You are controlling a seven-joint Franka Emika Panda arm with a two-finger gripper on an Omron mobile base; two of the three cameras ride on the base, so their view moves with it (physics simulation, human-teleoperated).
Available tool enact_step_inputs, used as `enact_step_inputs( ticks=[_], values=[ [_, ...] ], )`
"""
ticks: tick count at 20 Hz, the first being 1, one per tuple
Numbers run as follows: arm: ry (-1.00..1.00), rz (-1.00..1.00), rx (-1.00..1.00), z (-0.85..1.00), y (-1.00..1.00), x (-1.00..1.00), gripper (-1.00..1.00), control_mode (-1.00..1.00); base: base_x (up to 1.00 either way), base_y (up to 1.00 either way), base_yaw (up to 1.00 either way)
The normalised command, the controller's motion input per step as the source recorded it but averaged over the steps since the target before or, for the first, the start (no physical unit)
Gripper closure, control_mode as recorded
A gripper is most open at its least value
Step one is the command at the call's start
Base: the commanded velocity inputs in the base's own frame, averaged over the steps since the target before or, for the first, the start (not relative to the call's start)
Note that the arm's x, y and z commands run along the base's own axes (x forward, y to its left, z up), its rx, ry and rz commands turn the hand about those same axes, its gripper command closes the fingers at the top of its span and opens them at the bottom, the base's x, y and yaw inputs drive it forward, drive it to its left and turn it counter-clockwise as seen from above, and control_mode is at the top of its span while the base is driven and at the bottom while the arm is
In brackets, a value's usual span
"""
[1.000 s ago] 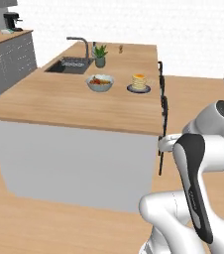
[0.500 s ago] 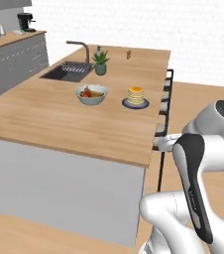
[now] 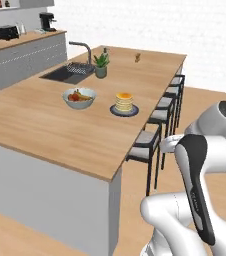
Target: Take the strawberry from the fridge and place it on top of the pancake, located on the dining counter.
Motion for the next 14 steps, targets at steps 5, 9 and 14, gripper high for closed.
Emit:
enact_step_inputs(
  ticks=[5, 9, 14],
  values=[
    [0.00, 0.00, 0.00, 0.00, 0.00, 0.00, 1.00, 1.00, 0.41, -0.85, 0.38],
    [0.00, 0.00, 0.00, 0.00, 0.00, 0.00, 1.00, 1.00, 0.67, -0.78, 0.47],
    [0.00, 0.00, 0.00, 0.00, 0.00, 0.00, 1.00, 1.00, 0.39, -0.74, 0.47]
  ],
)
